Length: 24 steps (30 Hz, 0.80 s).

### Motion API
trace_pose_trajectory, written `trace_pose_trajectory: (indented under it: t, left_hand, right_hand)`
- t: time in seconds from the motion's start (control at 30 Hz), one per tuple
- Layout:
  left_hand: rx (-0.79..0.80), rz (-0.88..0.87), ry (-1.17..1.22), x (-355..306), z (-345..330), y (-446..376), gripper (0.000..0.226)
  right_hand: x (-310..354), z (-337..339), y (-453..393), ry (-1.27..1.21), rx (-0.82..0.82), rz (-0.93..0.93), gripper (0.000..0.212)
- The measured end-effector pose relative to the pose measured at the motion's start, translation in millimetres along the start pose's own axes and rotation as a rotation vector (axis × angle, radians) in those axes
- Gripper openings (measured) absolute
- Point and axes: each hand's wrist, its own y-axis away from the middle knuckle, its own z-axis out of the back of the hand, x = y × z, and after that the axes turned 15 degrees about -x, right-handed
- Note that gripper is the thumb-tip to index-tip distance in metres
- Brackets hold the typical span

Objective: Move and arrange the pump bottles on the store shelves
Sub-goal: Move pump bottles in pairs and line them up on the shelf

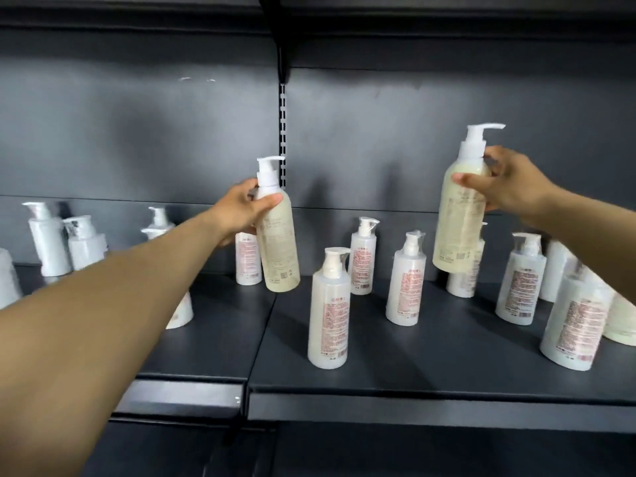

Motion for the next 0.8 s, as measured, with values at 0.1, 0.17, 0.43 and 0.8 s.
trace_pose_trajectory:
  t: [0.1, 0.17, 0.43, 0.8]
  left_hand:
    - [0.030, -0.005, 0.000, -14.0, 35.3, -0.4, 0.036]
    - [0.056, -0.015, 0.012, -20.3, 61.2, 0.7, 0.032]
    - [0.119, -0.080, -0.031, -30.5, 175.4, 4.5, 0.021]
    - [0.123, -0.025, -0.104, -0.5, 363.5, 14.1, 0.012]
  right_hand:
    - [53.2, -11.5, 10.1, -0.020, 0.011, 0.050, 0.037]
    - [87.9, -23.6, 20.8, -0.045, 0.008, 0.072, 0.034]
    - [204.6, -95.8, 77.0, -0.122, 0.078, 0.069, 0.035]
    - [316.2, -262.6, 162.3, -0.282, 0.317, 0.025, 0.023]
